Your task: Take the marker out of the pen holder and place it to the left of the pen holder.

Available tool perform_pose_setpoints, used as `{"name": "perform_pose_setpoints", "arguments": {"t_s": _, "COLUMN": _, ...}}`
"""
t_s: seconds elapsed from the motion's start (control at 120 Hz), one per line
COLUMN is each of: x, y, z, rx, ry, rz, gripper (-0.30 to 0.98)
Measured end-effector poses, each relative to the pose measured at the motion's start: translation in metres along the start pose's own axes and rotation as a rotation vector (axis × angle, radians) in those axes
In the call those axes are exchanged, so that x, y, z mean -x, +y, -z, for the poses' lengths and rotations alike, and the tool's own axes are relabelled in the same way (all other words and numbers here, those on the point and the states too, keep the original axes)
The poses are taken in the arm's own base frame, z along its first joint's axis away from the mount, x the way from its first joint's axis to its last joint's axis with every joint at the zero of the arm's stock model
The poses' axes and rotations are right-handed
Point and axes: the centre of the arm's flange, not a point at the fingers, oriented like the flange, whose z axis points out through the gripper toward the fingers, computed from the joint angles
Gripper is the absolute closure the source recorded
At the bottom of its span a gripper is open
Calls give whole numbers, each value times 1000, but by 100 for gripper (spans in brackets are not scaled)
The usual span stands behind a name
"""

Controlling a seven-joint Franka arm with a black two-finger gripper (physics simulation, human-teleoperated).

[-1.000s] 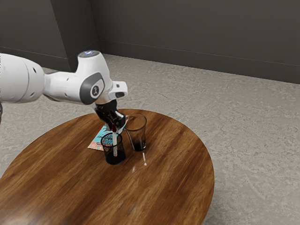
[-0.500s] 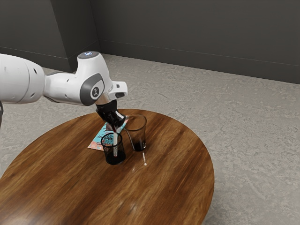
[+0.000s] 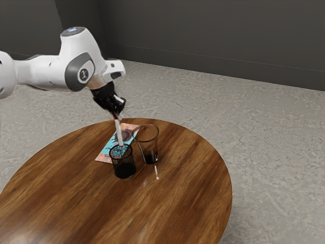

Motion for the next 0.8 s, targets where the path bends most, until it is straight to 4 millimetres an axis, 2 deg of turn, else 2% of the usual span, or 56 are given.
{"name": "perform_pose_setpoints", "arguments": {"t_s": 0.058, "x": 1, "y": -8, "z": 33, "rx": 10, "ry": 31, "rz": 21, "gripper": 77}}
{"name": "perform_pose_setpoints", "arguments": {"t_s": 0.125, "x": 2, "y": -26, "z": 69, "rx": -32, "ry": 41, "rz": 35, "gripper": 77}}
{"name": "perform_pose_setpoints", "arguments": {"t_s": 0.167, "x": 4, "y": -40, "z": 82, "rx": -83, "ry": 15, "rz": 45, "gripper": 77}}
{"name": "perform_pose_setpoints", "arguments": {"t_s": 0.217, "x": 11, "y": -59, "z": 84, "rx": -154, "ry": -48, "rz": 67, "gripper": 77}}
{"name": "perform_pose_setpoints", "arguments": {"t_s": 0.325, "x": 31, "y": -102, "z": 55, "rx": -349, "ry": -263, "rz": 149, "gripper": 77}}
{"name": "perform_pose_setpoints", "arguments": {"t_s": 0.458, "x": 62, "y": -106, "z": -4, "rx": -535, "ry": -534, "rz": 225, "gripper": 77}}
{"name": "perform_pose_setpoints", "arguments": {"t_s": 0.55, "x": 98, "y": -138, "z": -25, "rx": -609, "ry": -663, "rz": 340, "gripper": 77}}
{"name": "perform_pose_setpoints", "arguments": {"t_s": 0.592, "x": 110, "y": -147, "z": -37, "rx": -641, "ry": -707, "rz": 377, "gripper": 77}}
{"name": "perform_pose_setpoints", "arguments": {"t_s": 0.7, "x": 119, "y": -152, "z": -71, "rx": -715, "ry": -765, "rz": 433, "gripper": 77}}
{"name": "perform_pose_setpoints", "arguments": {"t_s": 0.8, "x": 118, "y": -155, "z": -102, "rx": -758, "ry": -783, "rz": 484, "gripper": 77}}
